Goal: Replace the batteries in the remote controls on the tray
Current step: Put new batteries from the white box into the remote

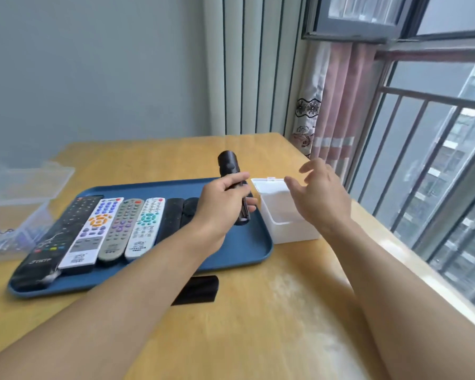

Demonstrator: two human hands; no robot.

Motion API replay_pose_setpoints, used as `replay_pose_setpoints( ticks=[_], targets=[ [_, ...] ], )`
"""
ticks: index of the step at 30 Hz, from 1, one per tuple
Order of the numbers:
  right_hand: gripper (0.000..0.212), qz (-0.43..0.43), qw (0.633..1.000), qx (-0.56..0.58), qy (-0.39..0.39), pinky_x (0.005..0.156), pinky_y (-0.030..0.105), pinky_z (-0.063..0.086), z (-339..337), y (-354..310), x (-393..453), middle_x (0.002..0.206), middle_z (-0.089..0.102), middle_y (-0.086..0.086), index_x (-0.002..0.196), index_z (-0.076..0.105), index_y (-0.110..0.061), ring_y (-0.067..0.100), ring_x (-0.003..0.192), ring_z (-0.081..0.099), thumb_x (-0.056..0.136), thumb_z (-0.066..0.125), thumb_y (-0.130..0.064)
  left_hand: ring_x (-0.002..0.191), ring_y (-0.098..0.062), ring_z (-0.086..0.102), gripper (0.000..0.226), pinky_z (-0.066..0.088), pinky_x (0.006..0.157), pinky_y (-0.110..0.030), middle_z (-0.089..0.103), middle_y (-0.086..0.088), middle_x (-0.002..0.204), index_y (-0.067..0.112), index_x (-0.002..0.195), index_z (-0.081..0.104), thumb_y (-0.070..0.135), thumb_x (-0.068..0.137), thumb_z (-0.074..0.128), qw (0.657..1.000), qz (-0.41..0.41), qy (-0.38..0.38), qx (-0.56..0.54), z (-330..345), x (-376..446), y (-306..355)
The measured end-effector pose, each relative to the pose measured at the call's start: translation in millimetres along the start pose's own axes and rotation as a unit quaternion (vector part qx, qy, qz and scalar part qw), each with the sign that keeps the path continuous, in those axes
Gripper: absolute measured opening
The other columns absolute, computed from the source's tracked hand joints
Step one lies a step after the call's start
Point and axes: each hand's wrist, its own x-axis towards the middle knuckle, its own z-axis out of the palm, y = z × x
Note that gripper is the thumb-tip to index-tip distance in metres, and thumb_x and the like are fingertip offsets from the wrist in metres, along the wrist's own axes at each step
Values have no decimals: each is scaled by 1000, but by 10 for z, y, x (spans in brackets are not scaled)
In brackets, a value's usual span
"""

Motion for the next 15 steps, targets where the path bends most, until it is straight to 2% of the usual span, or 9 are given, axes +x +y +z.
replay_pose_setpoints(
  ticks=[2,4,7,9,12,15],
  targets=[
    [46,38,997,-24,-56,79,37,43,15,22,21,122,62,-5,121,49,-26,22,110,59,92,50,-62,77,-15,67,44,54,63,-13,68,-1,98,14,131,66,-1,90,71,999,-27,-21,14,9,18,-19],
    [54,47,994,-46,-87,82,38,44,10,28,13,124,63,-1,125,48,-23,25,111,60,92,46,-66,81,-12,65,59,48,58,-6,67,-1,105,17,135,63,-3,81,80,998,-34,-34,49,17,11,-62],
    [55,52,992,-50,-105,84,40,48,-7,34,5,124,64,3,129,47,-22,27,110,61,93,46,-64,101,-12,66,78,48,73,-11,67,0,116,19,144,56,1,74,87,993,-41,-61,98,25,-4,-129],
    [50,58,992,8,-116,81,39,51,-19,35,14,115,65,1,128,48,-23,24,98,64,94,52,-59,107,-13,65,85,46,83,-17,66,0,118,19,147,51,3,73,89,991,-43,-69,110,22,6,-140],
    [34,59,980,178,-69,68,34,48,-30,26,29,91,64,-3,120,52,-24,13,77,62,95,59,-46,103,-13,68,78,48,92,-21,70,-2,118,17,147,51,12,78,86,990,-43,-80,108,16,29,-137],
    [20,1,969,245,17,72,32,46,-9,-21,-1,86,61,-9,112,53,-25,10,82,60,97,59,-37,110,-16,69,67,49,101,-25,72,-5,121,21,144,57,17,82,84,986,-33,-99,128,20,37,-172]
  ],
)
